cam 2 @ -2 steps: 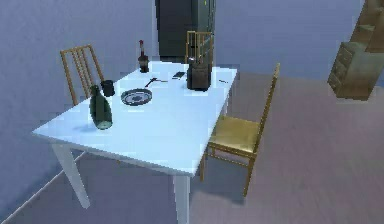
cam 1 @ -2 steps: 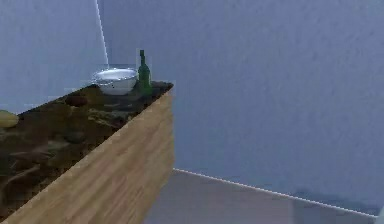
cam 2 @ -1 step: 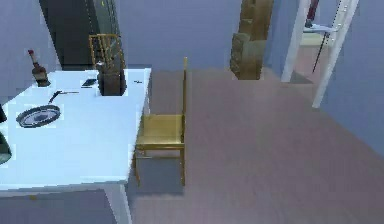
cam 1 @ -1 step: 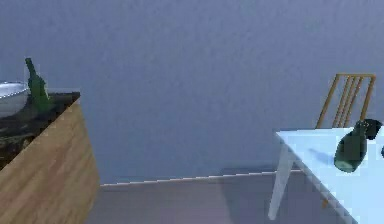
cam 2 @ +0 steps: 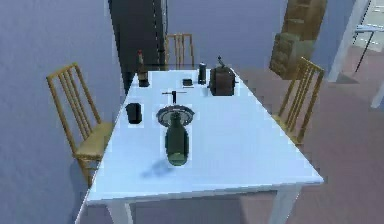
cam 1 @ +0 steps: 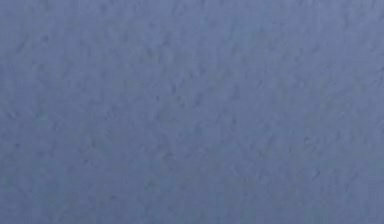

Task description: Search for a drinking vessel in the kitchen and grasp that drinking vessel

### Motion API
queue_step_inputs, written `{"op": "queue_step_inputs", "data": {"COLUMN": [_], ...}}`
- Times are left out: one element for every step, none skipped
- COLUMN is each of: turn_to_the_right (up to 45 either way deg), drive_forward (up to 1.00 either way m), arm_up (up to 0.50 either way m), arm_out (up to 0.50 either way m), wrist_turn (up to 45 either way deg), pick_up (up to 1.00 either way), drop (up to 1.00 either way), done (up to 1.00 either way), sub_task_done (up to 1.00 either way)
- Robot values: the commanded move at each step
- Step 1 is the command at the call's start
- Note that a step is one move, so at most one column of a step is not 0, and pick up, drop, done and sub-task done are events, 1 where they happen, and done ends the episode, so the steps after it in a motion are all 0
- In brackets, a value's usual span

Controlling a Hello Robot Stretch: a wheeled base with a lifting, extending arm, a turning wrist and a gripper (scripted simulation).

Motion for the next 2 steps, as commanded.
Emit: {"op": "queue_step_inputs", "data": {"turn_to_the_right": [-12.0, 45.0], "drive_forward": [0.00, 0.00], "arm_up": [0.00, 0.00], "arm_out": [0.00, 0.00], "wrist_turn": [0.0, 0.0], "pick_up": [0.00, 0.00], "drop": [0.00, 0.00], "done": [0.00, 0.00], "sub_task_done": [0.00, 0.00]}}
